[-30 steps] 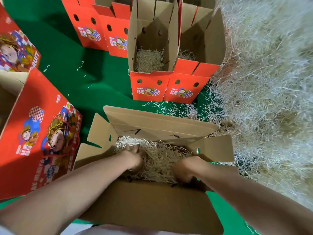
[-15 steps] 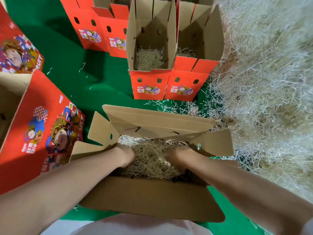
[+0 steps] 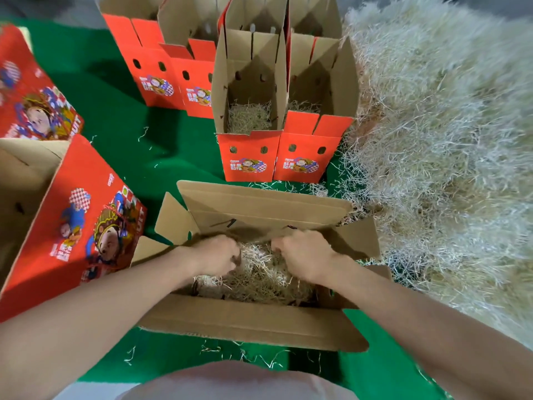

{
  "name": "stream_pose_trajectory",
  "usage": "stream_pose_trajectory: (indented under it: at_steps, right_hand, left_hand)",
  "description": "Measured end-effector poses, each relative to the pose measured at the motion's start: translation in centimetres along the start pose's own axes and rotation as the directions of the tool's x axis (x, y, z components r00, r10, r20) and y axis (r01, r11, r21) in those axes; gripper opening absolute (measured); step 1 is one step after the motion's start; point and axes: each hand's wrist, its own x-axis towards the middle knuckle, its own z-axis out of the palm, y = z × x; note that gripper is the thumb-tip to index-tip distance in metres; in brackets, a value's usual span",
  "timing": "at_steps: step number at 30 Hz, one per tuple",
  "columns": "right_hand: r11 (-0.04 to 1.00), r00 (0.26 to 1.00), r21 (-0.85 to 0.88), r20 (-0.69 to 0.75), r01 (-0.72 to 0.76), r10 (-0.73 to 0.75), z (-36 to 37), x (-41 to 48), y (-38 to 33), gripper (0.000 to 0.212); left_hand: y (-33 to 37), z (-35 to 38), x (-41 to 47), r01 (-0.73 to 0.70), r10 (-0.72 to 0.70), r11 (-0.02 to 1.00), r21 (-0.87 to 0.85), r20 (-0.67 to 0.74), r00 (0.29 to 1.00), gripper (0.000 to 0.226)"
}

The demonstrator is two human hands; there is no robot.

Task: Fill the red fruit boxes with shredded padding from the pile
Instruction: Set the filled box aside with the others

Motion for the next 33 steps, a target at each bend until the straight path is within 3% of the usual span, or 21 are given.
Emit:
stream_pose_trajectory:
  at_steps: [1,2,3,4,5,6,8,10,12,15,18,20,22,23,24,25,27,29,31,33]
  right_hand:
    - [0.999,0.972,0.031,-0.236,0.022,-0.015,-1.1,-0.6,0.0,0.022]
    - [0.994,0.885,0.081,-0.465,0.071,-0.026,-2.1,-1.3,0.0,0.018]
    - [0.985,0.747,0.096,-0.664,0.142,-0.043,-2.9,-1.8,0.1,0.016]
    - [0.983,0.624,0.065,-0.779,0.171,-0.057,-3.5,-2.3,0.3,0.020]
    - [0.991,0.571,0.028,-0.819,0.130,-0.052,-4.1,-2.5,0.6,0.029]
    - [0.998,0.618,0.010,-0.786,0.060,-0.029,-4.6,-2.6,1.0,0.042]
    - [0.994,0.823,0.007,-0.561,-0.107,0.093,-5.7,-2.6,2.2,0.058]
    - [0.974,0.921,-0.024,-0.330,-0.227,0.207,-6.5,-2.3,3.0,0.043]
    - [0.971,0.925,-0.043,-0.317,-0.237,0.212,-6.6,-1.7,3.2,0.022]
    - [0.972,0.906,0.036,-0.357,-0.232,0.229,-7.3,-0.6,3.0,0.007]
    - [0.954,0.893,0.124,-0.338,-0.271,0.298,-8.1,1.1,2.4,0.012]
    - [0.943,0.873,0.217,-0.370,-0.252,0.318,-8.5,2.2,2.0,0.020]
    - [0.930,0.892,0.328,-0.355,-0.163,0.282,-8.6,2.9,1.7,0.026]
    - [0.927,0.932,0.368,-0.306,-0.070,0.192,-8.7,3.2,1.7,0.032]
    - [0.909,0.976,0.417,-0.202,0.015,0.077,-8.7,3.2,1.6,0.041]
    - [0.874,0.998,0.483,-0.061,0.056,-0.030,-8.7,2.9,1.6,0.055]
    - [0.836,0.973,0.548,0.202,-0.014,-0.116,-8.1,2.1,2.1,0.086]
    - [0.861,0.939,0.502,0.328,-0.085,-0.098,-6.9,1.3,2.8,0.101]
    - [0.908,0.949,0.410,0.312,-0.088,-0.049,-5.8,0.9,2.9,0.092]
    - [0.940,0.981,0.335,0.196,-0.058,-0.009,-5.5,0.9,2.1,0.073]
  left_hand:
    - [0.1,-0.3,-0.1,0.034,-0.035,0.999,-0.016,-0.117,0.993,0.022]
    - [0.3,-0.7,-0.4,0.069,-0.075,0.997,-0.032,-0.213,0.974,0.033]
    - [0.5,-1.1,-0.7,0.080,-0.094,0.995,-0.060,-0.288,0.953,0.038]
    - [0.7,-1.4,-1.3,0.066,-0.090,0.995,-0.079,-0.347,0.934,0.039]
    - [0.7,-1.8,-1.8,0.037,-0.070,0.995,-0.092,-0.385,0.920,0.035]
    - [0.7,-2.1,-2.4,0.010,-0.050,0.995,-0.099,-0.414,0.909,0.029]
    - [0.6,-2.5,-3.6,-0.027,-0.030,0.992,-0.120,-0.447,0.894,0.020]
    - [0.6,-3.0,-4.9,-0.020,-0.047,0.990,-0.139,-0.460,0.886,0.018]
    - [0.5,-3.6,-6.5,0.001,-0.076,0.987,-0.163,-0.456,0.887,0.017]
    - [-0.1,-4.8,-9.3,0.064,-0.141,0.980,-0.188,-0.429,0.892,0.016]
    - [-1.0,-5.8,-12.1,0.141,-0.265,0.951,-0.275,-0.490,0.830,0.015]
    - [-1.7,-5.7,-13.3,0.198,-0.394,0.912,-0.360,-0.631,0.668,0.014]
    - [-1.6,-4.4,-13.5,0.214,-0.485,0.874,-0.436,-0.766,0.422,0.035]
    - [-1.3,-3.5,-13.4,0.152,-0.541,0.841,-0.520,-0.786,0.299,0.052]
    - [-0.8,-2.7,-13.3,0.059,-0.626,0.774,-0.631,-0.748,0.220,0.068]
    - [-0.1,-2.0,-13.1,-0.055,-0.716,0.673,-0.738,-0.668,0.205,0.080]
    - [0.9,-0.4,-12.1,-0.333,-0.807,0.388,-0.860,-0.491,0.329,0.075]
    - [1.7,0.6,-11.2,-0.451,-0.758,0.060,-0.890,-0.335,0.559,0.059]
    - [2.4,0.9,-10.4,-0.353,-0.636,-0.073,-0.933,-0.229,0.737,0.070]
    - [2.8,0.6,-9.9,-0.291,-0.602,-0.094,-0.952,-0.179,0.778,0.085]
